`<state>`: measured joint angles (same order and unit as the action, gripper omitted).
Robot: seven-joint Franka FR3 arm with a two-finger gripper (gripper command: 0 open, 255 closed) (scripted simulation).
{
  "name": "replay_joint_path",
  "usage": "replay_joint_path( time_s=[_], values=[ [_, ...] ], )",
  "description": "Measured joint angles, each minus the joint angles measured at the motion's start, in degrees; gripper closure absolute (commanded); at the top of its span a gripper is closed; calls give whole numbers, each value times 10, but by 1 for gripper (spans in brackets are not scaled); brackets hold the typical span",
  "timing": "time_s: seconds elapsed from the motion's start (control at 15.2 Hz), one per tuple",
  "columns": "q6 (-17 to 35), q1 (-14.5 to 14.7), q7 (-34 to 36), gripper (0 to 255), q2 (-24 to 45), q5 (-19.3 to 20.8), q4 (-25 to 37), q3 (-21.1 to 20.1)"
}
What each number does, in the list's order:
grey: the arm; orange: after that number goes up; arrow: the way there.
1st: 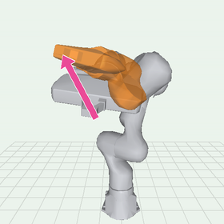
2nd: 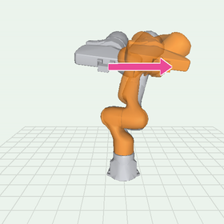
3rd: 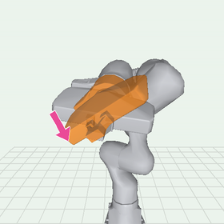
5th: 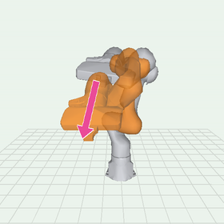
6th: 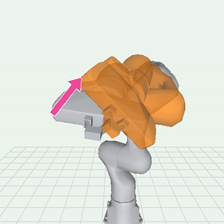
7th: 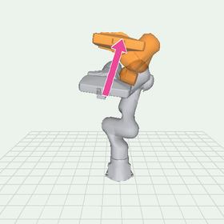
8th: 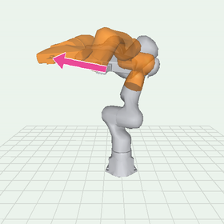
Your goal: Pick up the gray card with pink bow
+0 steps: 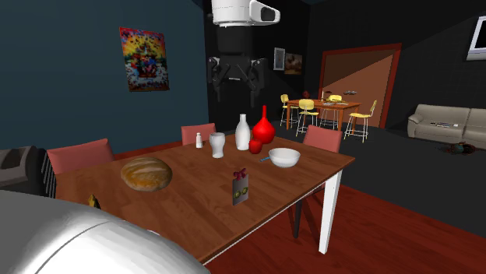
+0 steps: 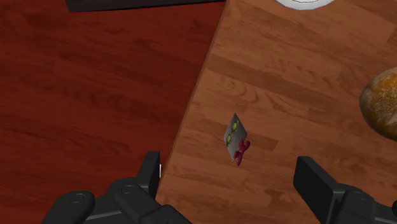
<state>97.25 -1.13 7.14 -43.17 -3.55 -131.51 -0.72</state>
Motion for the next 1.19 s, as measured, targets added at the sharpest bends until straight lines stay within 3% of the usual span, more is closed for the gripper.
replay_joint_path(
  time_s=[0.2,0.66,1.19],
  values=[
    [24,9,-34,0,6,-1,-17,15],
    [158,62,-243,0,81,-13,-71,105],
    [276,147,-524,0,234,-88,-59,210]
  ],
)
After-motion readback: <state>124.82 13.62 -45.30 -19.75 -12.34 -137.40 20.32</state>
